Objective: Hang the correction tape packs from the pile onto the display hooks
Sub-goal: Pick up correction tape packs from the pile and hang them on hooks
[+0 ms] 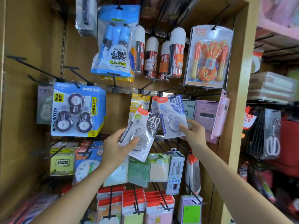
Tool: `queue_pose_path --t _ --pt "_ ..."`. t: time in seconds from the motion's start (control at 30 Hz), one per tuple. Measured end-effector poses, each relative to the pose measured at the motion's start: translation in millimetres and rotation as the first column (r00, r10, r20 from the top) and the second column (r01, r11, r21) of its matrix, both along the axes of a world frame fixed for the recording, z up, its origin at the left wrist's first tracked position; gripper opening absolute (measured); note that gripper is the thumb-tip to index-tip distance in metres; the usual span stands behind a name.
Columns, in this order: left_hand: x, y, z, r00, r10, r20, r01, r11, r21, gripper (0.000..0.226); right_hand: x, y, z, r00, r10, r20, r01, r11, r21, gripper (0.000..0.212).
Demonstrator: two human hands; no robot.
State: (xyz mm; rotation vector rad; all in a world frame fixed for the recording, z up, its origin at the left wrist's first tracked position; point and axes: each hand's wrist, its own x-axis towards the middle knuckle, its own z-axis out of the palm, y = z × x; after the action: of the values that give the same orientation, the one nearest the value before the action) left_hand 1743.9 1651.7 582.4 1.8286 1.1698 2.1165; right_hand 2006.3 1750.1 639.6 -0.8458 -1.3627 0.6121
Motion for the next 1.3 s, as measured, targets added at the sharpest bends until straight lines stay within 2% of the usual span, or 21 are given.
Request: queue_pose_path --t 0.2,0.33,0.47,0.53,0.6,0.67,0.77,0.93,1.0,1.07,1.17,1.3 --pt "-0.9 -2.7 2.2 1.000 -0.025 0.003 0.025 0.999 -0.030 0.047 -31.0 26.3 28.0 0.993 -0.109 0.044 0.113 0.989 -0.091 0.030" --pt "-1.4 -8.3 4.3 0.999 -0.037 -0.004 0.036 0.998 -0.043 0.045 -48.4 37.3 36.5 0.988 -0.121 0.098 0.134 0.981 -0.141 0.032" --pt "-2.1 -15.4 9.6 0.998 -0.066 -0.018 0.065 0.996 -0.065 0.034 -51.8 15.7 14.5 0.968 -0.148 0.202 0.167 0.983 -0.079 0.055" --pt "-2.5 -17.5 13.9 0.995 -0.096 -0.023 0.094 0.992 -0.081 0.022 -46.7 -10.2 0.2 0.987 -0.091 0.131 0.096 0.995 -0.034 0.052" --pt "1.2 -22.6 19.0 0.992 -0.122 -0.019 0.120 0.989 -0.086 0.025 -38.2 -34.5 -15.1 0.997 0.067 0.036 -0.066 0.997 -0.025 0.034" --pt "6.0 -27.1 23.8 0.990 -0.140 -0.031 0.137 0.987 -0.084 0.030 -29.9 -56.1 -28.4 0.979 0.203 -0.005 -0.203 0.979 -0.036 0.025" --pt "17.0 -35.5 33.9 0.983 -0.171 -0.068 0.167 0.984 -0.069 0.033 -21.7 -85.9 -37.0 0.937 0.348 -0.007 -0.348 0.937 -0.032 0.030" --pt "42.5 -34.6 47.1 0.965 -0.232 -0.121 0.221 0.970 -0.098 0.034 -16.7 -112.0 -29.5 0.879 0.476 0.032 -0.477 0.879 0.022 0.034" --pt "49.4 -30.3 48.0 0.954 -0.211 -0.212 0.183 0.973 -0.141 0.046 -16.8 -114.4 -27.2 0.873 0.488 -0.027 -0.487 0.873 0.041 0.032" --pt "48.4 -25.9 47.7 0.915 -0.159 -0.372 0.103 0.981 -0.165 0.045 -14.2 -113.0 -24.2 0.889 0.452 -0.074 -0.450 0.892 0.045 0.030" --pt "31.8 -21.0 47.5 0.812 0.037 -0.583 -0.150 0.978 -0.147 0.036 -1.1 -101.5 -20.0 0.918 0.376 -0.127 -0.374 0.926 0.044 0.030" --pt "16.3 -6.8 39.9 0.739 0.033 -0.672 -0.211 0.960 -0.185 0.041 20.8 -77.5 -12.8 0.961 0.241 -0.136 -0.235 0.970 0.057 0.024"
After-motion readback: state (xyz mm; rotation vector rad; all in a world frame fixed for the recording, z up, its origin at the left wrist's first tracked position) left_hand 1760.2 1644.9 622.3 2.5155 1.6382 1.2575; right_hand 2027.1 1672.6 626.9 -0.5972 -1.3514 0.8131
